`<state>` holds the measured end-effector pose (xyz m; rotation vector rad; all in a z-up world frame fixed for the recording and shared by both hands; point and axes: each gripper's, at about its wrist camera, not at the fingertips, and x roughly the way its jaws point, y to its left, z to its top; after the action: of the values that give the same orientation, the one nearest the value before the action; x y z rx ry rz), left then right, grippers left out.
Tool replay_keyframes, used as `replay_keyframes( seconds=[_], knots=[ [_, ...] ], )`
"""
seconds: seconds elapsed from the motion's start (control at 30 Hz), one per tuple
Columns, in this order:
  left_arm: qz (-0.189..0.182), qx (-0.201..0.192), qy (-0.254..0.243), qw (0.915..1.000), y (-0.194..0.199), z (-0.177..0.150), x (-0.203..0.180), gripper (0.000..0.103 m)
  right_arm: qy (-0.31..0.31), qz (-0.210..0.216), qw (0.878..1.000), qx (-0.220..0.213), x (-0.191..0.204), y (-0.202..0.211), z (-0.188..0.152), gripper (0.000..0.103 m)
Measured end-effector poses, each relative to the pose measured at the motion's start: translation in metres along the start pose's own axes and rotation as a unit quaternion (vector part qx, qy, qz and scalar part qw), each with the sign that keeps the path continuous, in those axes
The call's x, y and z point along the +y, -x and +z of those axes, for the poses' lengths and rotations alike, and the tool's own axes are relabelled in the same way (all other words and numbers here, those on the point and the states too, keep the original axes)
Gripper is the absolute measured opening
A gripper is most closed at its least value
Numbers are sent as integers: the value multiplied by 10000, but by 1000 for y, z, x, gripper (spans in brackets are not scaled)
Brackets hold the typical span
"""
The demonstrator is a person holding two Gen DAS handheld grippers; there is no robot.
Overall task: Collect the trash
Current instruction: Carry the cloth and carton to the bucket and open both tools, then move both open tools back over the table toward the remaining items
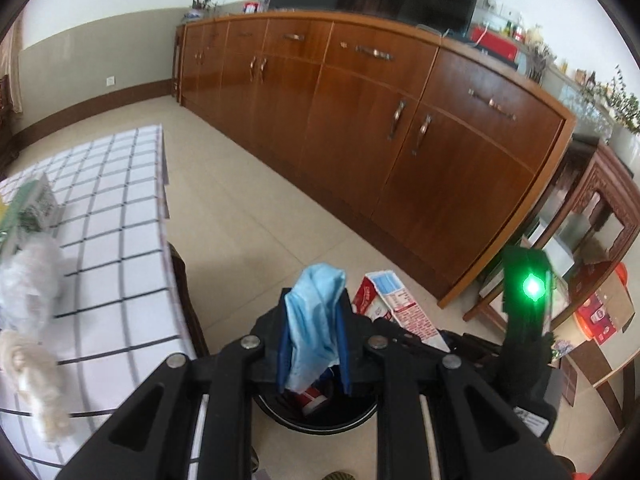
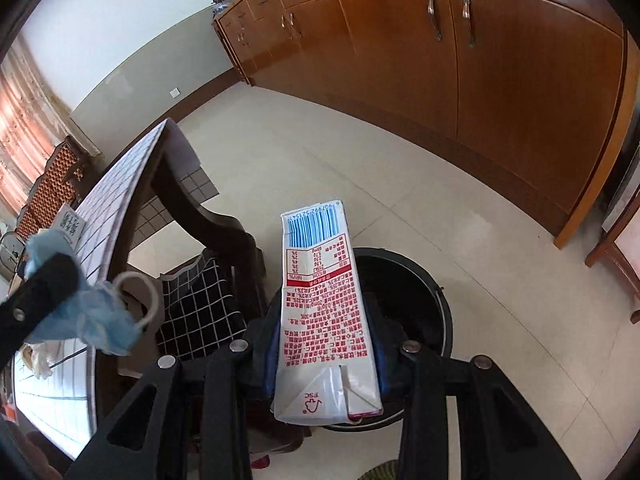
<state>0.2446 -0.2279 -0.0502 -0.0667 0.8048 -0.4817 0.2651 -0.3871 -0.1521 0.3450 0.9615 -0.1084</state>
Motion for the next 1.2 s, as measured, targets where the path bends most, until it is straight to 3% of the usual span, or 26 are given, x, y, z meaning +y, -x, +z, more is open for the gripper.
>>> replay_keyframes(
  seconds=[0.03,0.1,0.2,0.27,0.3,0.33,0.4,0.83,1.2],
  knots=[
    [16,73,5,10000,-6,0,-3,21,-2,-28,10000,15,-3,-1,1,42],
    [51,171,27,9998,-17,0,-7,22,-31,-66,10000,3,-9,-2,3,59],
    [115,319,-8,9994,-32,-1,-13,24,-160,-89,9998,26,-20,-4,4,60],
    [195,399,-17,9990,-40,-2,-15,31,-293,-145,9995,27,-26,-5,4,60],
    [213,443,-9,9988,-45,-2,-16,42,-360,-162,9992,18,-29,-5,5,60],
    [266,501,13,9984,-50,-2,-17,62,-391,-210,9990,-8,-32,-3,6,60],
    [377,564,99,9976,-56,-1,-18,76,-448,-304,9985,-50,-36,-1,6,60],
    [735,627,-36,9953,-71,-2,-20,77,-607,-744,9954,74,-48,-4,5,60],
    [673,658,-8,9956,-67,1,-21,77,-705,-728,9948,-47,-43,4,9,70]
  ],
)
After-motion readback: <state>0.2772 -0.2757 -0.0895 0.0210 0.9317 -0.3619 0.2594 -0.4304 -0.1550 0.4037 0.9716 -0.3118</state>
